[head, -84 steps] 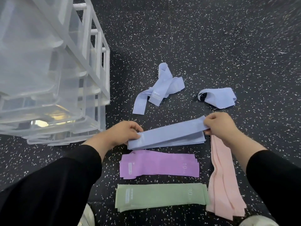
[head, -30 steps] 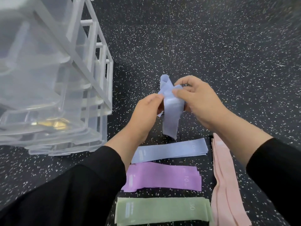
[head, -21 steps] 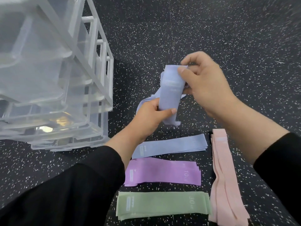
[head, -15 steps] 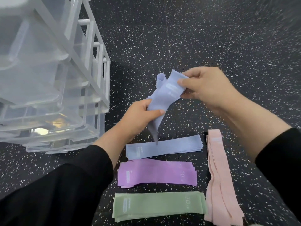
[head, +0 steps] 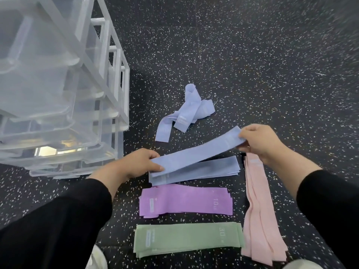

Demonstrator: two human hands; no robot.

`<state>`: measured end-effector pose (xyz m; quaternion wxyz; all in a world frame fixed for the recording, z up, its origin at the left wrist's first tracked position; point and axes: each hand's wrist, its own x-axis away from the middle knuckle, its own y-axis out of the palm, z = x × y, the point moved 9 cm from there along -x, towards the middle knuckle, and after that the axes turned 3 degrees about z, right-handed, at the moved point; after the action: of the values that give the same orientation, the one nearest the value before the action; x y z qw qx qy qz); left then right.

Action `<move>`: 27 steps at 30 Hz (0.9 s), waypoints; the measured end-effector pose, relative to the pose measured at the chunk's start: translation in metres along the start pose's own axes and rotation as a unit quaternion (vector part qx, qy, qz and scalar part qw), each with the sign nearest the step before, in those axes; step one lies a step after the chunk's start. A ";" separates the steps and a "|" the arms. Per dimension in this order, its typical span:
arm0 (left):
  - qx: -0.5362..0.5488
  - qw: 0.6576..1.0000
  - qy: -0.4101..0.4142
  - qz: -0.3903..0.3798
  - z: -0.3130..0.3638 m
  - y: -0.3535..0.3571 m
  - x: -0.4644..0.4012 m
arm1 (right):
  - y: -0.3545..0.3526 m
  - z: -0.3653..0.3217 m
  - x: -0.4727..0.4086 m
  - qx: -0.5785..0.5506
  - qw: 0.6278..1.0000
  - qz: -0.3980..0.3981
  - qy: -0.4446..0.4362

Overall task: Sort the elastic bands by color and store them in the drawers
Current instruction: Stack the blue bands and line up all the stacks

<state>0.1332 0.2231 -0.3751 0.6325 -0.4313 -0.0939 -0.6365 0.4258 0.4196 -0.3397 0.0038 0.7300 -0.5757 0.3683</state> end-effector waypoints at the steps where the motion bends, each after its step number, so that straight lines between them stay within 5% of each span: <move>1: 0.035 0.999 -0.014 -0.001 -0.007 0.002 -0.001 | 0.001 0.014 -0.002 0.028 1.000 0.001 0.012; 6: 0.061 0.996 -0.035 0.048 -0.025 0.006 -0.005 | 0.005 0.057 -0.004 0.188 0.982 0.010 0.017; 13: -0.128 0.983 -0.046 0.120 -0.033 0.006 -0.013 | 0.016 0.068 -0.007 0.318 0.948 0.013 -0.016; 17: -0.205 0.954 -0.040 0.217 -0.023 -0.007 -0.007 | 0.020 0.046 -0.003 0.347 0.929 0.065 -0.106; 21: -0.189 0.948 -0.005 0.257 -0.010 -0.014 -0.015 | 0.055 0.008 0.003 0.344 0.914 0.017 -0.214; 27: -0.175 0.947 0.022 0.269 0.004 -0.022 -0.023 | 0.123 -0.024 0.000 0.341 0.898 -0.102 -0.258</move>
<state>0.1114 0.2467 -0.3787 0.6966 -0.5304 0.1529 -0.4583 0.3094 0.3883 -0.3739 -0.3561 0.8106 -0.3187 0.3384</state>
